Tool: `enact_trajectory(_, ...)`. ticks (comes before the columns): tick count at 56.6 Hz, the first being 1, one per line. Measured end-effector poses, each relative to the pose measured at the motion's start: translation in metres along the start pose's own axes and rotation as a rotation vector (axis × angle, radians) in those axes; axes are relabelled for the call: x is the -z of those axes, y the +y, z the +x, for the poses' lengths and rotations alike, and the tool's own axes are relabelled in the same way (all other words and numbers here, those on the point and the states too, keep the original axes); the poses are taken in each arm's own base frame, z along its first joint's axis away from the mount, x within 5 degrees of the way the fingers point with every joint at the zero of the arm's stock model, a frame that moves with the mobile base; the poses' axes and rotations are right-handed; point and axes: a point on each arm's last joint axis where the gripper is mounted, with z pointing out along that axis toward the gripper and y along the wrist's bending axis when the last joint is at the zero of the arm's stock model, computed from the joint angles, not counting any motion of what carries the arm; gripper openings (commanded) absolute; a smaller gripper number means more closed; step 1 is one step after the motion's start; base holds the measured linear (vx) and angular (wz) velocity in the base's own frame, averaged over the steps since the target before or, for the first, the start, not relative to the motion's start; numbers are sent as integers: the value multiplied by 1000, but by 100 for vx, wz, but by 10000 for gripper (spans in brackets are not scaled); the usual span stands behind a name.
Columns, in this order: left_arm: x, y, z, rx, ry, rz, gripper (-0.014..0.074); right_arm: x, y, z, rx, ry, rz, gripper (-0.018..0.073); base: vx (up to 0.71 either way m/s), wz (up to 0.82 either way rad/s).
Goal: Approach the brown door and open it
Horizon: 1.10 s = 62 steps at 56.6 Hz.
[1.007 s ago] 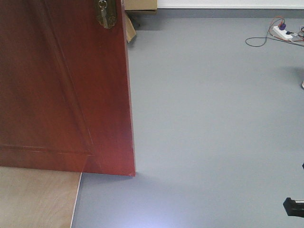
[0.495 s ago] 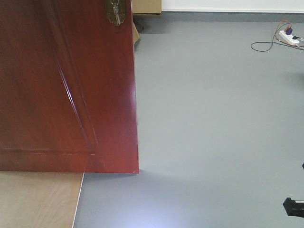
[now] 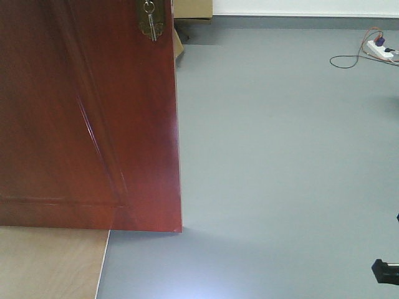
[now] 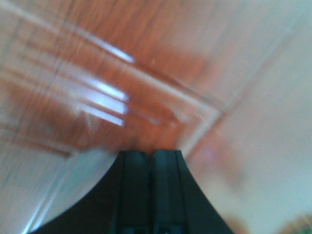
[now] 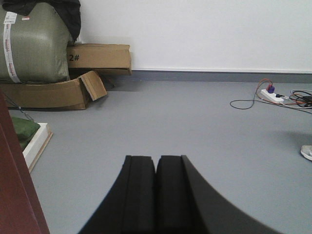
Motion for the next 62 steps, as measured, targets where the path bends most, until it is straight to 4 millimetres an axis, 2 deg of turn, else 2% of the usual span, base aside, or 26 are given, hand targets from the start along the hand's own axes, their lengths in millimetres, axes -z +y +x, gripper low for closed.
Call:
enact_trajectory(20,0,0,0,-27,2,-5,-3,0,0,0,0,0,0,0,0,0)
enact_trajectory(30,19,-17,-6,-57,33,50,-3,0,0,0,0,0,0,0,0,0)
enact_trajectory(37,49,-32,-8,-119,60,73,-3,0,0,0,0,0,0,0,0,0)
enact_trajectory(43,85,-42,-7,-208,59,50,-3,0,0,0,0,0,0,0,0,0)
enact_trajectory(52,153,-46,0,-298,-42,-39,-3,0,0,0,0,0,0,0,0,0)
enact_trajectory(62,232,-38,25,-319,-202,-133,-3,0,0,0,0,0,0,0,0,0)
